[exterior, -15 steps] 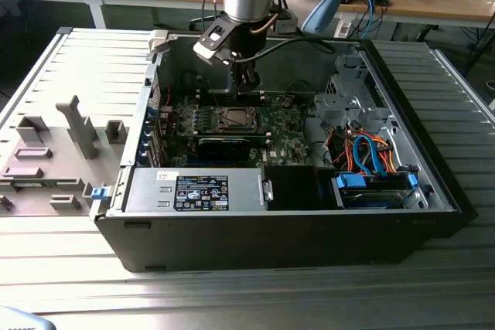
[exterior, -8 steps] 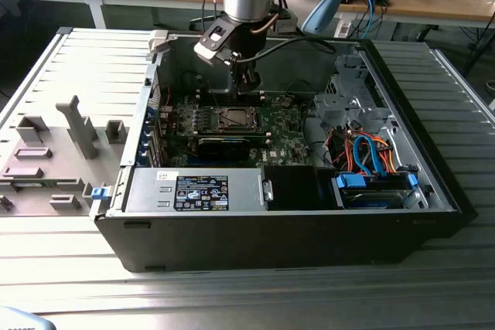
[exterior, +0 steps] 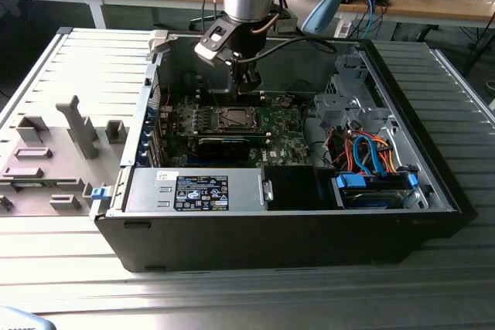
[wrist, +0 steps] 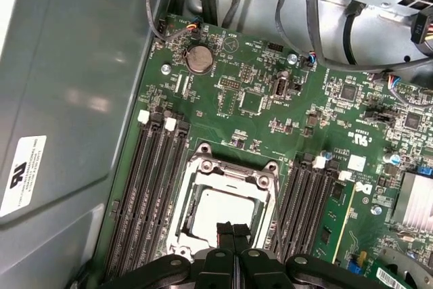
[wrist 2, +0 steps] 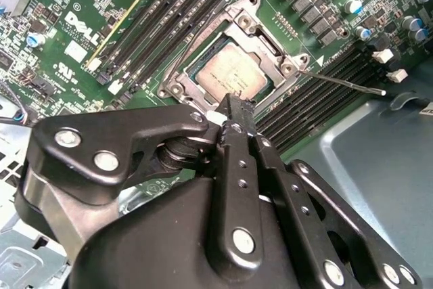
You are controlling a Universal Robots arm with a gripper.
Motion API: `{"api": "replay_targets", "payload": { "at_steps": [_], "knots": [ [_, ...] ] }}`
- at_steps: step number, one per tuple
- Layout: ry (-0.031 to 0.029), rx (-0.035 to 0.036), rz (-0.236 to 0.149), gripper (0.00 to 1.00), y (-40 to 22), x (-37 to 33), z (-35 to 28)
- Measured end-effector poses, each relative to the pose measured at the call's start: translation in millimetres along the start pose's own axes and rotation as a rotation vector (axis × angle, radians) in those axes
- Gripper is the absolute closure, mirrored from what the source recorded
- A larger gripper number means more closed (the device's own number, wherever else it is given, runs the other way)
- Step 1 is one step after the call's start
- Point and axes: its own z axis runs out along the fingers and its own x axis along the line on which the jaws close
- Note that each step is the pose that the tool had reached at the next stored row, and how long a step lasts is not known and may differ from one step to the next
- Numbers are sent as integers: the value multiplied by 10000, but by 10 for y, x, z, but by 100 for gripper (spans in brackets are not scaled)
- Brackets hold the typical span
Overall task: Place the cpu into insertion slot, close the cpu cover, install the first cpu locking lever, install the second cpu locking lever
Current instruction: 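Install the first cpu locking lever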
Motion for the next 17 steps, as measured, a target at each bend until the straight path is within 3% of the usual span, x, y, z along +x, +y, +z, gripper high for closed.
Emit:
{"api": "replay_targets", "payload": {
  "at_steps": [17],
  "knots": [
    [-4,-15,-405,89,1,-1,0]
  ]
}}
